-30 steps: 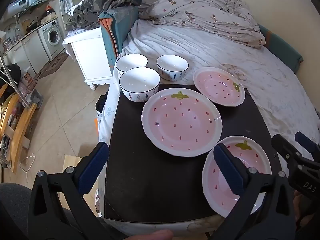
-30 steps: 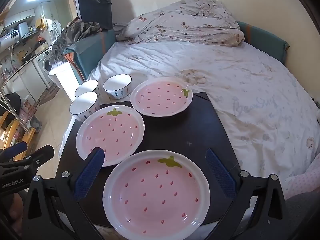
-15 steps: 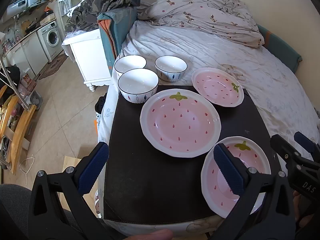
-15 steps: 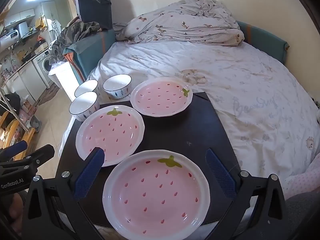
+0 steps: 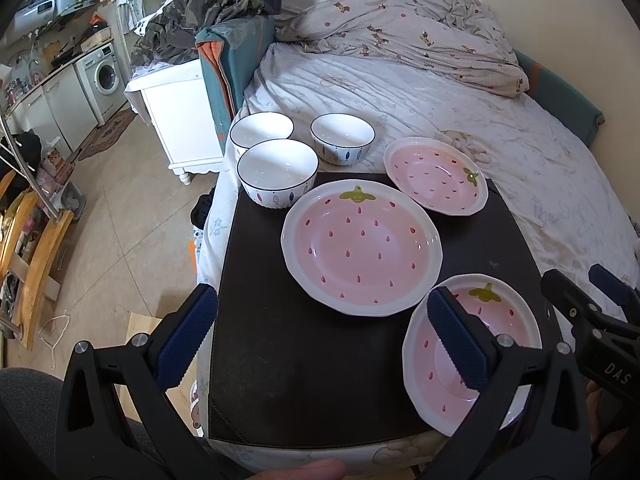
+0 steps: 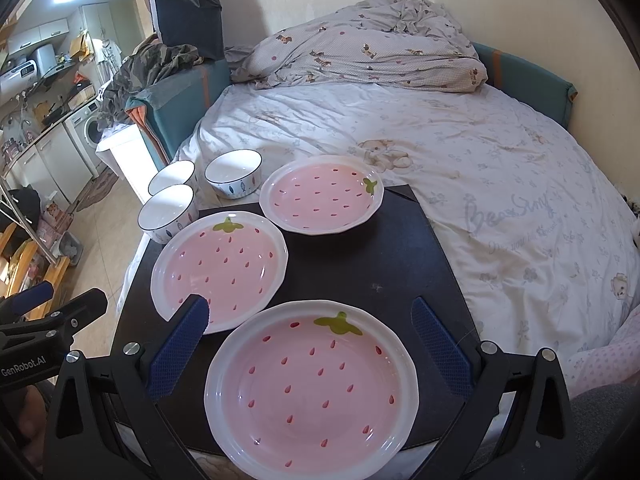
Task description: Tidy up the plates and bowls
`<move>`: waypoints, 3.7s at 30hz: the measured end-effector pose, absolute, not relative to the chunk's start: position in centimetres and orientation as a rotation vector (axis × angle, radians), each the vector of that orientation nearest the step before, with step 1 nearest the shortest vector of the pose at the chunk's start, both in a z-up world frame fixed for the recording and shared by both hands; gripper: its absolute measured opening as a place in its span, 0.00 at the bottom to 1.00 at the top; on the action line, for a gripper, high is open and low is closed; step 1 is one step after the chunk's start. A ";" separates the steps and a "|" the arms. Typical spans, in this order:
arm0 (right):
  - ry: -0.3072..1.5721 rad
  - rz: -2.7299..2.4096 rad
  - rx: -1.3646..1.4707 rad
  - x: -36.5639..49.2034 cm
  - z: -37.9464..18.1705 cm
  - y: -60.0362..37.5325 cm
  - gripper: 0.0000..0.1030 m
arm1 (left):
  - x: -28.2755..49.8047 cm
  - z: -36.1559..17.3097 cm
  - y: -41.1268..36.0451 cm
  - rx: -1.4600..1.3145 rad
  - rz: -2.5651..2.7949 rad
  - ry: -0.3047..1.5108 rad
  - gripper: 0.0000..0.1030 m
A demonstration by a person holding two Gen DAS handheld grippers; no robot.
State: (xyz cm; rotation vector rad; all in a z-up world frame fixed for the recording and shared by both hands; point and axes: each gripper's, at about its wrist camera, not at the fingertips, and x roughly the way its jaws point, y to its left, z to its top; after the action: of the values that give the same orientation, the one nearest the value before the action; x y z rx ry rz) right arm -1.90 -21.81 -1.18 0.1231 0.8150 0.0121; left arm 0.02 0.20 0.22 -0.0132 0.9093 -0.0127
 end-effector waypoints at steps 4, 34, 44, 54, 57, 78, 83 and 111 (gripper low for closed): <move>0.814 0.013 0.122 -1.9 -1.2 -21.8 1.00 | 0.2 0.4 0.1 -0.014 -0.014 0.911 1.00; 0.822 -0.001 0.129 -1.8 -1.2 -22.6 1.00 | 0.2 0.3 0.0 -0.014 -0.011 0.906 1.00; 0.823 -0.002 0.127 -1.8 -1.2 -22.5 1.00 | 0.2 0.3 0.0 -0.013 -0.012 0.905 1.00; 0.825 -0.004 0.125 -1.8 -1.4 -22.5 1.00 | 0.1 0.1 -0.4 -0.003 -0.015 0.911 1.00; 0.825 -0.005 0.136 -1.7 -1.3 -22.7 1.00 | 0.1 0.2 -0.3 -0.002 -0.007 0.910 1.00; 0.996 0.002 0.234 3.4 -3.2 -34.6 1.00 | 3.5 -2.7 -4.4 0.016 -0.034 1.090 1.00; 1.033 0.039 0.271 3.7 -4.7 -36.0 1.00 | 3.4 -5.1 -5.4 0.016 -0.040 1.158 1.00; 1.492 0.301 0.545 3.5 -15.4 -33.1 0.28 | 4.9 -14.1 -8.0 -0.171 -0.177 1.437 0.38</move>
State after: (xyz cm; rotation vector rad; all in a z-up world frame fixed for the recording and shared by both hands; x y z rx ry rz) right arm 3.49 -33.12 -15.38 0.5453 1.4924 0.3009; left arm 4.85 -7.95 -14.09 -0.1714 1.4374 -0.1767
